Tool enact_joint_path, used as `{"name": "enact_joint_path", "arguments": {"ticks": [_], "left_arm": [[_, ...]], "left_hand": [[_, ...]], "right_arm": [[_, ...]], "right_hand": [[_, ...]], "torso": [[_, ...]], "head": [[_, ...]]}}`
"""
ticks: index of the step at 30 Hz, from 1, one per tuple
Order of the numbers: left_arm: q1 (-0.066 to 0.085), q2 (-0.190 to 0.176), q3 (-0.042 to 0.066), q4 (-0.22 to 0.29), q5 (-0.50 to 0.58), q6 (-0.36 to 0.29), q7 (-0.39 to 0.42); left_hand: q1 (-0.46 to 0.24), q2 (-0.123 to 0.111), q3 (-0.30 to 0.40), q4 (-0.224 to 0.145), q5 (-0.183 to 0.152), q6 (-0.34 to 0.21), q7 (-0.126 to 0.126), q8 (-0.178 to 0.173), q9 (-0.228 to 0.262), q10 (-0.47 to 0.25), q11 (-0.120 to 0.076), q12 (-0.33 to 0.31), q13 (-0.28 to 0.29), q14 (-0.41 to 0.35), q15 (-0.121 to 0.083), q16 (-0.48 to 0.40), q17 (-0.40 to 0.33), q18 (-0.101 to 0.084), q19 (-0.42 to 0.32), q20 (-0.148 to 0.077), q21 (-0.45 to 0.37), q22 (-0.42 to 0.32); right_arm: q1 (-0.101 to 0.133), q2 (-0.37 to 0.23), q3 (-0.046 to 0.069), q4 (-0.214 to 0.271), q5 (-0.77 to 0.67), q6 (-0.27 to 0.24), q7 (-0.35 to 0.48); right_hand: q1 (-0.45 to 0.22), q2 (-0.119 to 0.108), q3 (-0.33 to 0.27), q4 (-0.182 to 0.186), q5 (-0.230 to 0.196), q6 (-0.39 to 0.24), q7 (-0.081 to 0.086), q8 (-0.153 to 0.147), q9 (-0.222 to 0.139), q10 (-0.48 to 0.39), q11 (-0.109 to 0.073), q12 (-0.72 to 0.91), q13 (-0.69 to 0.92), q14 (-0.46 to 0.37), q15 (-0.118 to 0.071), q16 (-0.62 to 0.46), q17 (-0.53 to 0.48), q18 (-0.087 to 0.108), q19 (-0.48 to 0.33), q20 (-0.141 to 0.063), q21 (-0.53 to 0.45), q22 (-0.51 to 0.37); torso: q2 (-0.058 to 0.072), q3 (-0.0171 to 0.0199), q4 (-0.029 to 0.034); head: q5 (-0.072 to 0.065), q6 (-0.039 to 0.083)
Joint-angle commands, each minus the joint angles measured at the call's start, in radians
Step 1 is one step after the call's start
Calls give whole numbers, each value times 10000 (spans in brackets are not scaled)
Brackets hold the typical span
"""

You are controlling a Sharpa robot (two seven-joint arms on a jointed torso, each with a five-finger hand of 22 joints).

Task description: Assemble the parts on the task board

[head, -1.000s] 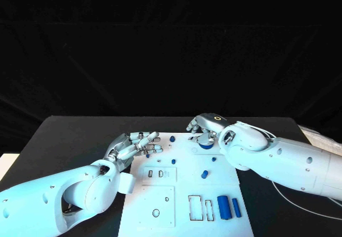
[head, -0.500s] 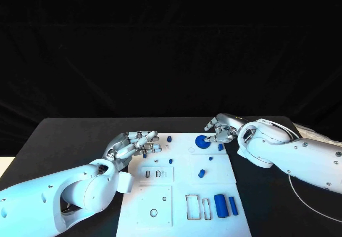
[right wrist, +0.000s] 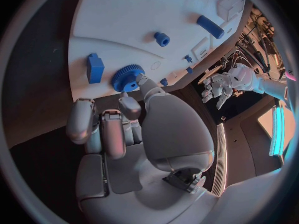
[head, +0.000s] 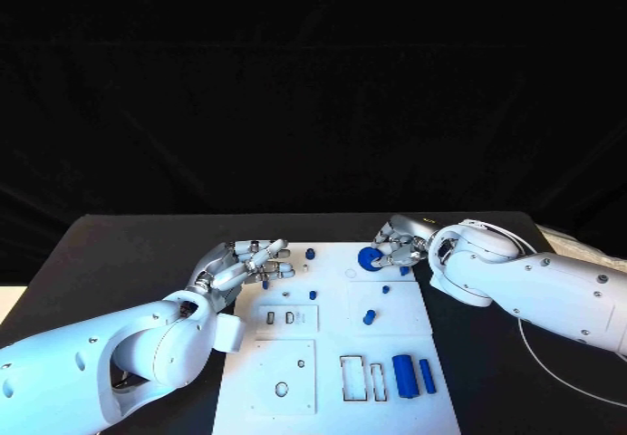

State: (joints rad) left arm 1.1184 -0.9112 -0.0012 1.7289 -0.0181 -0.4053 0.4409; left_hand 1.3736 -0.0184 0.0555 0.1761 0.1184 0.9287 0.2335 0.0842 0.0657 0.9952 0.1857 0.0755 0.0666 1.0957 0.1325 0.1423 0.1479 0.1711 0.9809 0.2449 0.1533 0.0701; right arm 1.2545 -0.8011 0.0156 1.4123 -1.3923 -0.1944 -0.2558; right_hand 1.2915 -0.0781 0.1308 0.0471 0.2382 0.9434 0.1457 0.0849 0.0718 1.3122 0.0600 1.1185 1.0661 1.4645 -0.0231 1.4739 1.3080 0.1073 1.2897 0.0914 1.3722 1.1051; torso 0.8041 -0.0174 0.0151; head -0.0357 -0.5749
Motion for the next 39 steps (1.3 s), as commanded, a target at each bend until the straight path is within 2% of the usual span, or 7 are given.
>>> {"name": "enact_joint_path", "arguments": {"ticks": [1, 9, 14, 19, 25, 34, 39], "left_arm": [[11, 22, 7, 6, 10, 177, 44], [11, 26, 7, -5, 10, 177, 38], [11, 28, 7, -6, 10, 185, 30], [11, 32, 7, -17, 10, 187, 22], [11, 34, 7, -27, 10, 193, 14], [11, 34, 7, -32, 10, 184, 16], [11, 35, 7, -41, 10, 176, 16]], "left_hand": [[-3, 76, -12, -70, -40, -22, 62, -48, -14, -34, 19, -39, -13, -14, 41, -70, 11, 107, 90, -6, -47, -17], [-3, 76, -12, -70, -40, -22, 62, -48, -14, -34, 19, -39, -13, -14, 41, -70, 11, 107, 90, -6, -47, -17], [-3, 76, -12, -70, -40, -22, 62, -48, -14, -34, 19, -39, -13, -14, 41, -70, 11, 107, 90, -6, -47, -17], [-3, 76, -12, -70, -40, -22, 62, -48, -14, -34, 19, -39, -13, -14, 41, -70, 11, 107, 90, -6, -47, -17], [-3, 76, -12, -70, -40, -22, 62, -48, -14, -34, 19, -39, -13, -14, 41, -70, 11, 107, 90, -6, -47, -17], [3, 83, -24, -95, -41, -25, 54, -59, -12, -34, 16, -42, -10, -12, 42, -88, 21, 108, 99, -3, -68, -20], [3, 83, -24, -95, -41, -25, 54, -59, -12, -34, 16, -42, -10, -12, 42, -88, 21, 108, 99, -3, -68, -20]], "right_arm": [[-14, 77, -3, -14, -277, 278, -135], [-36, 194, -9, -90, -472, 324, -177], [-62, 249, -11, -133, -717, 320, -219], [-100, 295, -13, -129, -1491, 315, -299], [-142, 293, -14, -49, -2452, 226, -358], [-207, 274, -15, 344, -2584, -341, -151], [-215, 315, -14, 698, -2203, -988, 6]], "right_hand": [[126, -2, -55, 4, 65, 89, 30, 77, 14, 96, -12, 143, 153, 678, 82, 53, 398, -121, 29, 30, 58, 44], [184, 48, -84, 2, 72, 185, 15, 139, 26, 242, -24, 444, 499, 689, 76, 90, 471, -130, 52, 27, 95, 103], [308, 173, -55, -29, 28, 359, -12, 235, 42, 393, -50, 765, 878, 697, 59, 125, 538, -141, 79, 16, 140, 176], [602, 306, 121, -195, -174, 638, -73, 370, 71, 520, -105, 1035, 1211, 708, 14, 166, 625, -160, 128, -17, 202, 289], [823, 304, 289, -379, -265, 825, -118, 448, 80, 572, -144, 1150, 1378, 724, -15, 213, 733, -186, 190, -43, 263, 419], [803, 417, 531, -418, -247, 1348, -280, 655, 158, 733, -276, 1356, 1642, 731, -115, 237, 787, -225, 307, -119, 365, 635], [567, 437, 642, -299, 23, 1425, -330, 607, 149, 855, -322, 1473, 1803, 713, -170, 196, 686, -396, 836, -179, 728, 1460]], "torso": [[4, -12, 17], [4, -4, 7], [-1, -5, 14], [0, -3, 20], [1, -6, 19], [-1, 0, 22], [-5, -7, 40]], "head": [[-2, -21], [23, -44], [8, -68], [9, -87], [16, -94], [11, -72], [18, -46]]}}
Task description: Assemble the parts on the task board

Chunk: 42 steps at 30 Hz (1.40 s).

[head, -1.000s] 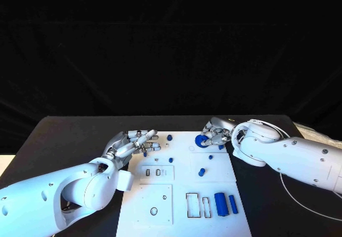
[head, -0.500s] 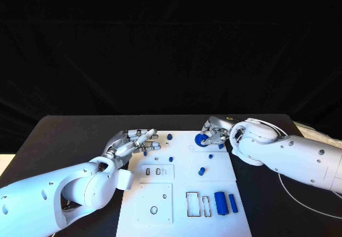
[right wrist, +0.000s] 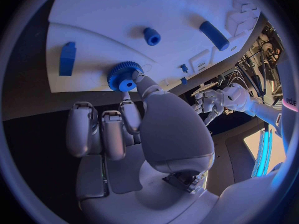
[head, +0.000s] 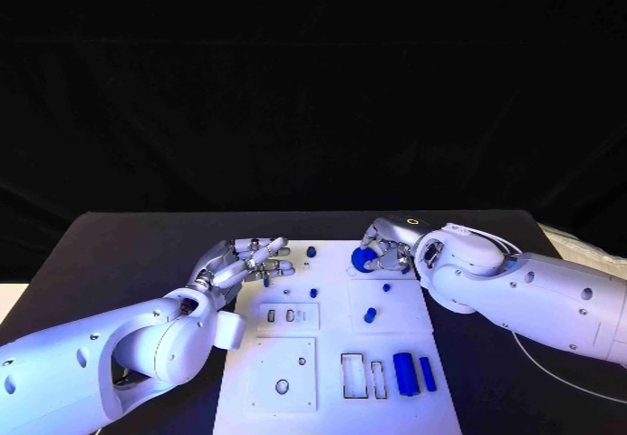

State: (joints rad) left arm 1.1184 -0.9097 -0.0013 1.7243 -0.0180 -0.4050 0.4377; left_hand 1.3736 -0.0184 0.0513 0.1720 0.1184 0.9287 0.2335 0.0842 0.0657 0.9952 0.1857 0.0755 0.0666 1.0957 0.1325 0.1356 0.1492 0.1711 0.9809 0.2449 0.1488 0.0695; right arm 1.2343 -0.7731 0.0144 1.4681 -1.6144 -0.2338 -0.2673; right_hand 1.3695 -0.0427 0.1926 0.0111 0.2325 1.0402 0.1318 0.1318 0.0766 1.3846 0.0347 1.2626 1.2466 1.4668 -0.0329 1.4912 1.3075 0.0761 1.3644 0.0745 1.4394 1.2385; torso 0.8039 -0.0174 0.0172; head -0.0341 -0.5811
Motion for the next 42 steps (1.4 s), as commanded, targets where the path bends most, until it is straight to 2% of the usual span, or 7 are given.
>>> {"name": "enact_joint_path", "arguments": {"ticks": [1, 8, 16, 17, 27, 38, 42], "left_arm": [[11, 19, 8, 3, 9, 171, 49], [11, 18, 8, -8, 9, 166, 53], [11, -1, 8, -13, 10, 152, 61], [11, -1, 8, -12, 10, 152, 62], [12, -4, 8, 6, 15, 147, 59], [13, -9, 8, 15, 16, 143, 61], [13, -11, 8, 20, 16, 141, 59]], "left_hand": [[3, 84, 17, -54, -41, -25, 54, -59, -12, -34, 16, -43, -11, -12, 42, -20, 9, 108, 99, -3, -24, -14], [3, 84, 17, -54, -41, -25, 54, -59, -12, -34, 16, -43, -11, -12, 42, -20, 9, 108, 99, -3, -24, -14], [3, 84, 17, -54, -41, -25, 54, -59, -12, -34, 16, -43, -11, -12, 42, -20, 9, 108, 99, -3, -24, -14], [3, 84, 17, -54, -41, -25, 54, -59, -12, -34, 16, -43, -11, -12, 42, -20, 9, 108, 99, -3, -24, -14], [7, 90, 13, -66, -40, -27, 52, -65, -11, -37, 16, -46, -10, -16, 43, -31, 12, 108, 103, -2, -34, -15], [7, 90, 13, -66, -40, -27, 52, -65, -11, -37, 16, -46, -10, -16, 43, -31, 12, 108, 103, -2, -34, -15], [7, 90, 13, -66, -40, -27, 52, -65, -11, -37, 16, -46, -10, -16, 43, -31, 12, 108, 103, -2, -34, -15]], "right_arm": [[-9, 58, -2, 199, 63, -707, 138], [42, 433, 0, 440, 120, -1180, 146], [47, 1138, -2, 360, 80, -933, 203], [41, 1240, -4, 307, 70, -892, 213], [-105, 2014, -58, -367, -83, -540, 281], [-185, 2324, -110, -684, -270, -199, 324], [-191, 2372, -126, -760, -289, -177, 309]], "right_hand": [[-232, 80, 34, 69, 100, 458, -193, 130, 99, 132, -72, 28, -2, 688, -73, 18, 680, -94, 120, -14, 78, 176], [-292, 88, 105, 98, 209, 471, -201, 97, 91, 139, -81, 14, 7, 683, -82, 5, 651, -112, 180, -28, 126, 269], [-329, 99, 152, 117, 241, 466, -197, 69, 83, 129, -81, -17, -10, 677, -86, -10, 616, -121, 212, -34, 151, 318], [-334, 102, 157, 119, 240, 464, -197, 65, 82, 127, -81, -22, -13, 675, -86, -15, 605, -120, 208, -35, 149, 311], [-366, 102, 203, 130, 242, 428, -183, 21, 68, 77, -72, -109, -85, 662, -83, -43, 542, -117, 200, -37, 149, 299], [-475, 8, 266, 150, 121, 329, -132, -95, 28, -79, -31, -375, -305, 649, -54, -71, 495, -112, 179, -23, 143, 275], [-617, -116, 259, 202, -44, 32, -21, -305, -59, -330, 57, -784, -672, 644, 11, -86, 476, -99, 123, 18, 112, 200]], "torso": [[-3, -10, 20], [7, -27, 42], [11, -49, 65], [11, -33, 45], [21, -24, 42], [6, -1, 10], [6, 3, 8]], "head": [[2, 18], [40, 62], [74, 66], [102, 67], [210, 5], [266, -70], [273, -78]]}}
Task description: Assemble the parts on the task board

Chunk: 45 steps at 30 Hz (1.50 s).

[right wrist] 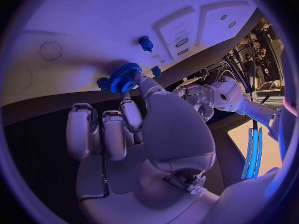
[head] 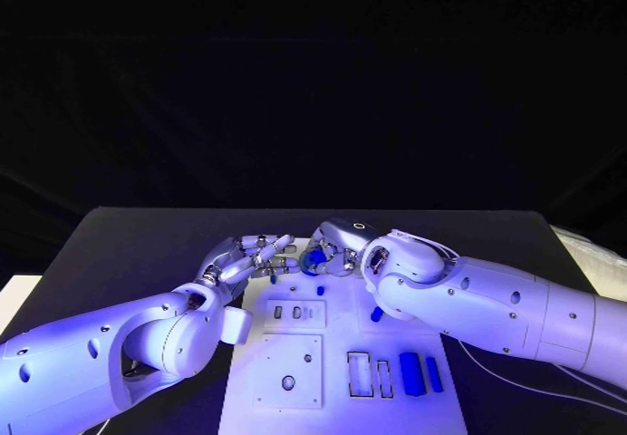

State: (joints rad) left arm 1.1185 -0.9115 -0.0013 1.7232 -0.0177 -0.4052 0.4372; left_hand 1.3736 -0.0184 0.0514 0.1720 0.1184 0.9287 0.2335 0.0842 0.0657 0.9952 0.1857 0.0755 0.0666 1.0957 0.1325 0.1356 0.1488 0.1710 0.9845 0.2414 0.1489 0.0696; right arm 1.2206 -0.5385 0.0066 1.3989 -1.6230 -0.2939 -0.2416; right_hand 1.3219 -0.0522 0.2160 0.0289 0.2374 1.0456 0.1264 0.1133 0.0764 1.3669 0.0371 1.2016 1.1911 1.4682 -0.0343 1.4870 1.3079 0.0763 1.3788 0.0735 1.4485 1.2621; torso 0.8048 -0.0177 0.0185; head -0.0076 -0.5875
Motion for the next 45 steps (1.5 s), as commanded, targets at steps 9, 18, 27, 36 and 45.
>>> {"name": "enact_joint_path", "arguments": {"ticks": [9, 18, 27, 36, 45], "left_arm": [[12, -5, 8, 35, 13, 137, 50], [12, -14, 8, 41, 13, 135, 44], [12, -24, 8, 47, 13, 136, 41], [12, -43, 8, 56, 13, 132, 31], [12, -37, 8, 40, 13, 129, 25]], "left_hand": [[7, 90, 12, -67, -40, -27, 52, -65, -11, -37, 16, -46, -10, -16, 43, -31, 16, 109, 67, 33, -35, -16], [7, 90, 12, -67, -40, -27, 52, -65, -11, -37, 16, -46, -10, -16, 43, -31, 16, 109, 67, 33, -35, -16], [7, 90, 12, -67, -40, -27, 52, -65, -11, -37, 16, -46, -10, -16, 43, -31, 16, 109, 67, 33, -35, -16], [4, 95, -4, -86, -41, -29, 53, -76, -10, -40, 16, -51, -10, -23, 45, -53, 23, 109, 75, 36, -55, -18], [4, 95, -4, -86, -41, -29, 53, -76, -10, -40, 16, -51, -10, -23, 45, -53, 23, 109, 75, 36, -55, -18]], "right_arm": [[-56, 62, -64, -210, -213, 159, -64], [-56, 27, -68, -232, -137, 199, -95], [-64, -63, -70, -162, 168, 247, 24], [-82, -115, -72, -130, 370, 565, -88], [-89, -123, -75, -193, 269, 266, -266]], "right_hand": [[-345, -332, -306, 179, -486, -2844, 489, -598, -200, -897, 450, -1198, -1058, 612, 383, -66, 451, -48, -221, 350, -102, -298], [-506, -274, -613, 489, -169, -1767, 452, -425, -64, -894, 437, -1160, -1065, 605, 397, -74, 446, -38, -226, 414, -106, -297], [-679, -36, -814, 873, 296, -1072, 292, -198, 9, -589, 307, -675, -639, 623, 294, -47, 509, -62, -138, 335, -49, -168], [-852, -40, -1063, 1134, 344, -940, 250, -242, -37, -491, 267, -494, -469, 634, 246, -29, 557, -72, -114, 272, -32, -130], [-797, -169, -1394, 1258, 664, -1306, 360, -489, -104, -658, 361, -658, -617, 633, 321, -27, 580, -66, -145, 326, -55, -171]], "torso": [[-1, 8, -8], [-3, 6, -1], [-1, 6, 7], [-3, 2, 3], [-4, 7, 19]], "head": [[-16, 7], [-44, 2], [-59, -7], [-63, -23], [-62, -17]]}}
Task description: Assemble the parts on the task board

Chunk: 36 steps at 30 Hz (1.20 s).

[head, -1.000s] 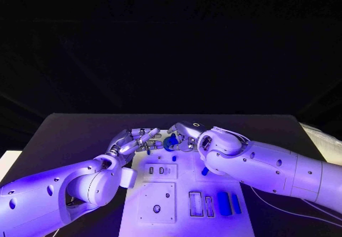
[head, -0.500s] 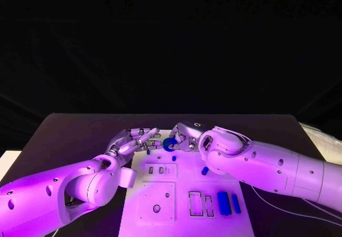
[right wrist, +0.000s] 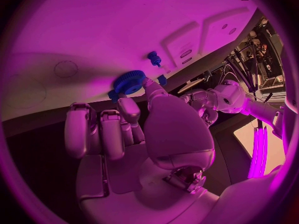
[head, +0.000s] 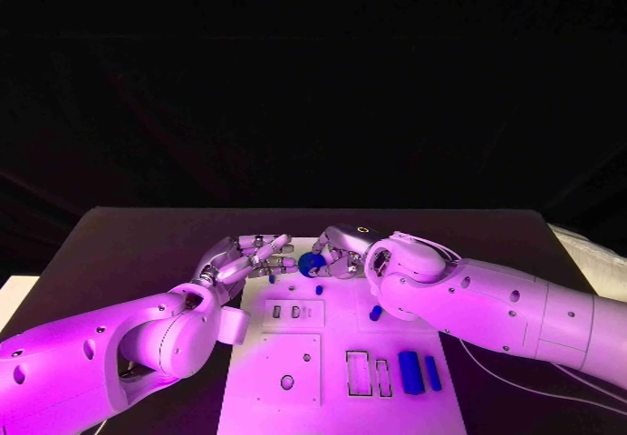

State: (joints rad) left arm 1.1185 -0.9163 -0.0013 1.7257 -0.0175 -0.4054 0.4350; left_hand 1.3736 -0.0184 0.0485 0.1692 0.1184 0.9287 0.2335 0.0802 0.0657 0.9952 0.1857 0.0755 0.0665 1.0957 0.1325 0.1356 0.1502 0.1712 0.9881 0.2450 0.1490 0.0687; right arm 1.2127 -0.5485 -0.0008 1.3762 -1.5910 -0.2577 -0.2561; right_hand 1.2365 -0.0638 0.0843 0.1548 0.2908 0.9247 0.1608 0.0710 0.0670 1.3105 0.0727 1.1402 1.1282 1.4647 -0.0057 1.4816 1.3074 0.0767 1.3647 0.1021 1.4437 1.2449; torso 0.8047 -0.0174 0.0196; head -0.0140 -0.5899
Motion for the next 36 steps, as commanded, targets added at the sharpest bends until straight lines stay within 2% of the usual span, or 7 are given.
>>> {"name": "enact_joint_path", "arguments": {"ticks": [1, 8, 11, 16, 19, 27, 36], "left_arm": [[11, 13, 8, 11, 11, 132, 46], [10, 6, 8, -56, 12, 146, 50], [9, 6, 7, -100, 12, 152, 55], [6, 8, 6, -200, 12, 180, 71], [-1, 9, 5, -250, 12, 204, 79], [-23, 72, 3, -405, 17, 267, 105], [-52, 132, 0, -522, 19, 294, 113]], "left_hand": [[4, 95, 24, -58, -41, -30, 53, -35, -10, -40, 16, -51, -9, -23, 45, -53, 9, 107, 40, -1, -55, -9], [4, 95, 24, -58, -41, -30, 53, -35, -10, -40, 16, -51, -9, -23, 45, -53, 9, 107, 40, -1, -55, -9], [4, 97, 19, -65, -40, -32, 54, -40, -10, -44, 18, -53, -10, -24, 46, -59, 11, 107, 42, 0, -62, -10], [4, 97, 18, -66, -40, -33, 54, -40, -10, -44, 18, -54, -10, -25, 46, -61, 12, 107, 42, 0, -63, -10], [5, 99, 18, -69, -40, -33, 54, -41, -10, -45, 18, -54, -10, -25, 47, -62, 13, 107, 43, 0, -65, -10], [8, 102, 17, -74, -39, -33, 53, -42, -9, -45, 18, -54, -9, -24, 47, -65, 14, 107, 45, 0, -68, -10], [8, 102, 17, -74, -39, -33, 53, -42, -9, -45, 18, -54, -9, -24, 47, -65, 14, 107, 45, 0, -68, -10]], "right_arm": [[-13, -57, 0, 69, -51, -280, -71], [-48, -864, 49, 817, 577, -1604, 920], [-21, -1368, 88, 1158, 1195, -1670, 1446], [115, -2554, 127, 1615, 2659, -1286, 2882], [141, -3197, 134, 1778, 3091, -1033, 3505], [-112, -4011, 107, 1089, 3648, -528, 4209], [-401, -3996, 98, 286, 3779, -303, 4277]], "right_hand": [[110, -41, -87, -7, 242, -102, 18, -64, -7, -82, 7, -21, 35, 669, 39, 31, 594, -70, 1, 46, -5, 7], [474, 51, -64, -94, 653, -11, -10, -23, 18, 42, -23, 187, 238, 678, 22, 47, 630, -93, 85, 45, 48, 128], [577, 80, -42, -132, 626, 42, -22, -7, 25, 89, -32, 261, 311, 679, 15, 48, 633, -94, 90, 38, 53, 137], [1133, 210, 157, -449, 287, 270, -52, 62, 49, 157, -74, 398, 460, 697, -25, 90, 737, -100, 110, 6, 68, 173], [1404, 196, 267, -665, 21, 272, -36, 24, 28, 142, -66, 403, 479, 719, -21, 141, 859, -108, 128, -3, 79, 200], [1516, -8, 223, -849, -111, 238, -27, -27, 8, -3, -53, 192, 288, 711, -8, 132, 846, -103, 108, 6, 67, 174], [1542, -56, 199, -901, -172, 189, -20, -53, -1, -49, -46, 119, 223, 703, -2, 119, 820, -89, 66, 11, 41, 112]], "torso": [[-4, 6, 2], [-27, 19, -42], [-51, 15, -64], [-176, 23, -185], [-223, 61, -246], [-334, 149, -386], [-341, 251, -412]], "head": [[2, 11], [-7, 36], [-30, 40], [-92, -12], [-91, -31], [-164, -86], [-126, -107]]}}
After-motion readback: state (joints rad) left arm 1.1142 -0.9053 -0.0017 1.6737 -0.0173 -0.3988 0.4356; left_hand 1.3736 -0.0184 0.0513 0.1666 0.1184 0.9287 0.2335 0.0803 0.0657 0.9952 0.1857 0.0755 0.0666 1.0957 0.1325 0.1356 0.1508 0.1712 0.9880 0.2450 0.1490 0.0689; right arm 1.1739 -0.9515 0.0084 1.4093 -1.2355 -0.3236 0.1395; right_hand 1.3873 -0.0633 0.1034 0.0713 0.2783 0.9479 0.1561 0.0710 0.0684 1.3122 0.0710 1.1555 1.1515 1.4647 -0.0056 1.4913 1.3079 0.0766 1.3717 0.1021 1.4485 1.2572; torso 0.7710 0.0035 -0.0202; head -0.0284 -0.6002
